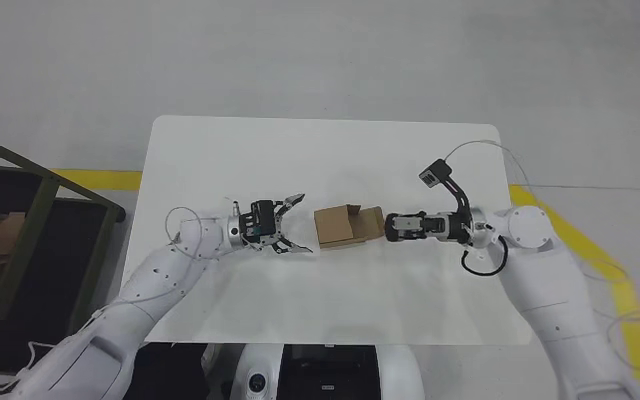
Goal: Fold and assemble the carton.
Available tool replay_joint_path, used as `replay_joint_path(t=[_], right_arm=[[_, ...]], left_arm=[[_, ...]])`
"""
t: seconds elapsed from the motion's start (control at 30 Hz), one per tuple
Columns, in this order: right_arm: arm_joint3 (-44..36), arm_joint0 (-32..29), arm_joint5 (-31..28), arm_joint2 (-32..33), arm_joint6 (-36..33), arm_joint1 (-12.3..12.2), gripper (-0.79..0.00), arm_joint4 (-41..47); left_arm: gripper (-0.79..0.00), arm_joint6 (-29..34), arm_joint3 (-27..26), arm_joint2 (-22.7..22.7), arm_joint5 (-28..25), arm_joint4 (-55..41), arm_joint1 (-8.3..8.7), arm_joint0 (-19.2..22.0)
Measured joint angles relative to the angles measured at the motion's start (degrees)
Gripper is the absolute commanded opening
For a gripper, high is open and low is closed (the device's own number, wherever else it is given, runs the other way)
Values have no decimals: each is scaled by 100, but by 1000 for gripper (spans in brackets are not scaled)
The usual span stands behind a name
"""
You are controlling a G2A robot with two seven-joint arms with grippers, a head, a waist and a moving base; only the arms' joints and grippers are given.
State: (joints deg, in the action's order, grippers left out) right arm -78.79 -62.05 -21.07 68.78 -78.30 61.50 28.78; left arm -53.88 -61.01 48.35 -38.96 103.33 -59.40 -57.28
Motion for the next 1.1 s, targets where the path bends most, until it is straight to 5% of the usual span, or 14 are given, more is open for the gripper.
replay_joint_path(t=[0.5, 1.1], right_arm=[[59, -163, 95, 115, -5, -60, 0, 207], [171, -101, 93, -155, 150, -21, 0, 236]], left_arm=[[0, 580, 557, -544, 205, -628, -416, 333], [0, 572, 1012, -660, -302, -396, -498, 796]])
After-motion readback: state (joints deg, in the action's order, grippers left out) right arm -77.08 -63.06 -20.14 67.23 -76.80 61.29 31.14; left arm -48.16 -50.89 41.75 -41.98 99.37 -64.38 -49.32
